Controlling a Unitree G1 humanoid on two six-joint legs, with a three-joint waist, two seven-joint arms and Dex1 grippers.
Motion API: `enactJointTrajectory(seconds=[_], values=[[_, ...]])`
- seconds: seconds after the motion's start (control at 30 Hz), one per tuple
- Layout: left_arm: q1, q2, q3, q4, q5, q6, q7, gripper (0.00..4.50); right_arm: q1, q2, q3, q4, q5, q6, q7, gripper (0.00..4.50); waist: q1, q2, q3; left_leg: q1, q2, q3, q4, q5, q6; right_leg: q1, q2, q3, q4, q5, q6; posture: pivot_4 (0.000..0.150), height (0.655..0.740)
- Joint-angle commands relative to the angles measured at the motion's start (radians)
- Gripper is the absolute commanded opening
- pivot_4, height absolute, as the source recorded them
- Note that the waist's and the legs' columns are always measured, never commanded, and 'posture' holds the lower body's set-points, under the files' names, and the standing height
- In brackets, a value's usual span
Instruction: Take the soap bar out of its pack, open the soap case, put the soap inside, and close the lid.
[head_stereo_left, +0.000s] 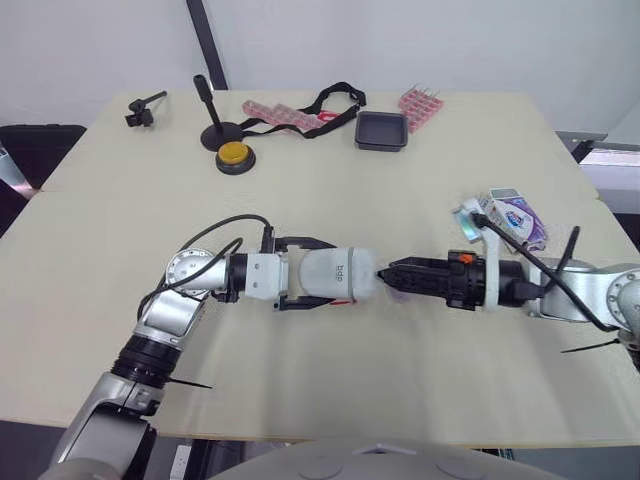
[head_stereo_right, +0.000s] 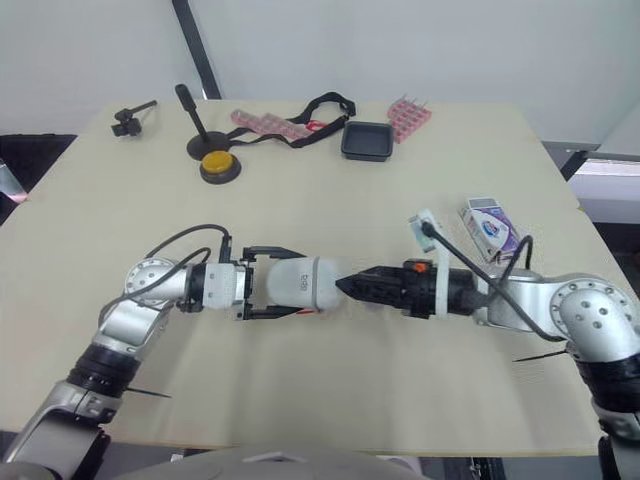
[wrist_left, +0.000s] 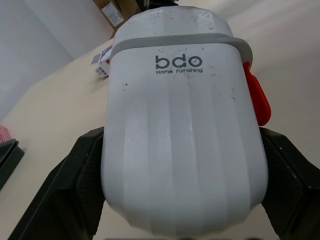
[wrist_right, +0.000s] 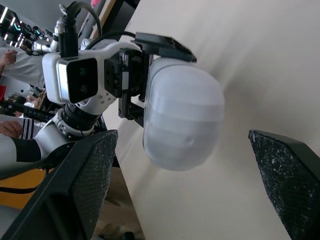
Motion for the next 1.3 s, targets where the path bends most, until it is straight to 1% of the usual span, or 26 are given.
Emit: enactJointTrajectory(seconds=[0.03,0.27,0.57,0.73,0.83,0.87,1.13,1.3], values=[[-0.019,-0.002,-0.002,-0.024,-0.008,0.006,0.023,3.48,-0.031,0.020,0.025,-0.018,0.065,-0.024,-0.050,4.50,-0.001,0.000,0.000,0.000,0.000,0.000,0.000,0.000,-0.001,0.000,0.000,0.000,0.000,0.000,0.001,0.150,0.7291],[-0.012,0.004,-0.014,-0.029,-0.013,0.013,0.024,3.48,-0.054,0.040,0.052,0.000,0.077,-0.027,-0.088,4.50,-0.002,0.000,0.000,0.000,0.000,0.000,-0.002,0.000,-0.003,0.000,0.001,0.000,0.000,0.000,0.002,0.150,0.7291],[0.005,0.009,-0.014,-0.033,-0.008,0.013,0.029,3.48,-0.055,0.046,0.050,0.021,0.071,-0.024,-0.096,4.50,-0.002,0.000,0.000,0.000,0.000,0.000,-0.003,0.001,-0.004,0.000,0.001,0.000,-0.001,0.000,0.002,0.150,0.7291],[0.014,0.010,-0.016,-0.038,-0.008,0.014,0.035,3.48,-0.061,0.055,0.059,0.032,0.065,-0.012,-0.090,3.09,-0.002,-0.001,0.000,0.000,0.000,0.000,-0.004,0.001,-0.004,0.000,0.001,0.000,-0.001,0.000,0.002,0.150,0.7291],[0.016,0.009,-0.017,-0.039,-0.007,0.016,0.040,3.48,-0.066,0.068,0.068,0.044,0.059,-0.016,-0.099,2.13,-0.002,-0.001,0.000,0.000,0.000,0.000,-0.004,0.001,-0.004,0.000,0.001,-0.001,-0.001,0.000,0.002,0.150,0.7291],[0.016,0.008,-0.017,-0.040,-0.008,0.018,0.043,3.48,-0.067,0.072,0.069,0.048,0.058,-0.017,-0.102,2.02,-0.002,-0.001,0.000,0.001,0.000,-0.001,-0.004,0.001,-0.005,0.000,0.001,-0.001,-0.001,0.000,0.002,0.150,0.7291],[0.028,0.007,-0.025,-0.059,-0.001,0.027,0.068,3.48,-0.057,0.089,0.066,0.077,0.022,-0.003,-0.090,1.99,-0.002,-0.001,0.000,0.000,0.000,-0.001,-0.005,0.001,-0.005,0.000,0.001,-0.001,-0.001,0.000,0.002,0.150,0.7291],[0.041,0.006,-0.023,-0.072,-0.004,0.040,0.077,3.48,-0.036,0.076,0.050,0.090,0.004,0.022,-0.033,1.99,-0.002,-0.001,0.000,0.001,0.000,-0.001,-0.005,0.001,-0.005,0.000,0.001,-0.001,-0.001,0.000,0.002,0.150,0.7291]])
